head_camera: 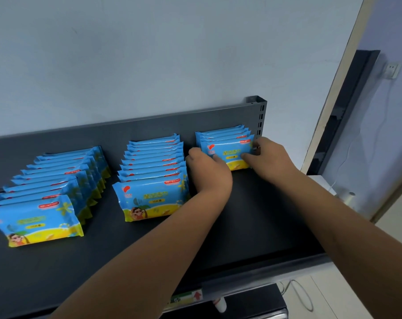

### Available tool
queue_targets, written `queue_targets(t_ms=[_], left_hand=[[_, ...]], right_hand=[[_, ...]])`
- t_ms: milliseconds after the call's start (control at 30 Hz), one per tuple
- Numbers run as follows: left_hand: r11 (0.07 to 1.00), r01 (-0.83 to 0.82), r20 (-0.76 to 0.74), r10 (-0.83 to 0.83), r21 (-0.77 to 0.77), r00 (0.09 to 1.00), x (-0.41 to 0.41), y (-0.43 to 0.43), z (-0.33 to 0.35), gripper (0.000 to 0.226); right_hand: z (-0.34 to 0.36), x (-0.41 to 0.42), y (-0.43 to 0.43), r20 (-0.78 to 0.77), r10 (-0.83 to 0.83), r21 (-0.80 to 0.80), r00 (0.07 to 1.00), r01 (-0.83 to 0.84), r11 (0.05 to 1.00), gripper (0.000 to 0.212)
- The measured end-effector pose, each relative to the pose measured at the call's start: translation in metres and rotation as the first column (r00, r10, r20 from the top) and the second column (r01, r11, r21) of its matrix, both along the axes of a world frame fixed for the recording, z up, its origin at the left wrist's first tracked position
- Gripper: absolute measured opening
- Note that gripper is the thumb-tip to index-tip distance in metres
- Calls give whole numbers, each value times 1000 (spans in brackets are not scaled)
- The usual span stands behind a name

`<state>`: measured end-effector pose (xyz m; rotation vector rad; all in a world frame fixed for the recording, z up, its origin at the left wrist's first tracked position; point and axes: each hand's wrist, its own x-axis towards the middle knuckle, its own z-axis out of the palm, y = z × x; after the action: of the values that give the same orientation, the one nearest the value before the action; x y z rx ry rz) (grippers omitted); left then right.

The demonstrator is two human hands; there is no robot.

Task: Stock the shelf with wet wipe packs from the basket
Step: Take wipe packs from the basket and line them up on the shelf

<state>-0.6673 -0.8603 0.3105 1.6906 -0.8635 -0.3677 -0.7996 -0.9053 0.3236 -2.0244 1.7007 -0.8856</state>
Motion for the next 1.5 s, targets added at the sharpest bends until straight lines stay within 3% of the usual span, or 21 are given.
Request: queue_targets(t_ms=[200,367,533,767,933,1033,1167,1300,1500], left_hand=[[999,36,33,-35,-17,999,-8,8,3,44],[989,136,-8,-137,-57,991,-22,19,20,56],[970,236,293,-209,-61,933,-19,38,47,57],[959,276,671,-245,63,699,40,77,80,38],[995,49,817,-100,88,568,106,139,85,50],[982,-150,845,-15,113,534,152,184,78,57],[959,-263,786,80,108,613,220,265,63,53],[900,-432,765,233,64,600,277,362,38,49],[761,-628,763,307,161,568,352,507,-4,47]], right_hand=[[4,0,8,10,-26,23,1000,26,999,47],[11,-4,24,-30,-68,-54,997,66,996,46],[23,-3,44,-63,-40,-128,997,32,991,43],[43,22,79,50,74,-255,996,-59,965,45],[55,85,116,79,279,-340,957,-237,910,43],[58,137,143,22,422,-349,906,-388,853,45],[53,214,193,20,595,-321,804,-558,765,40],[35,284,258,69,776,-287,627,-732,617,36],[6,380,369,104,917,-224,385,-889,399,36]])
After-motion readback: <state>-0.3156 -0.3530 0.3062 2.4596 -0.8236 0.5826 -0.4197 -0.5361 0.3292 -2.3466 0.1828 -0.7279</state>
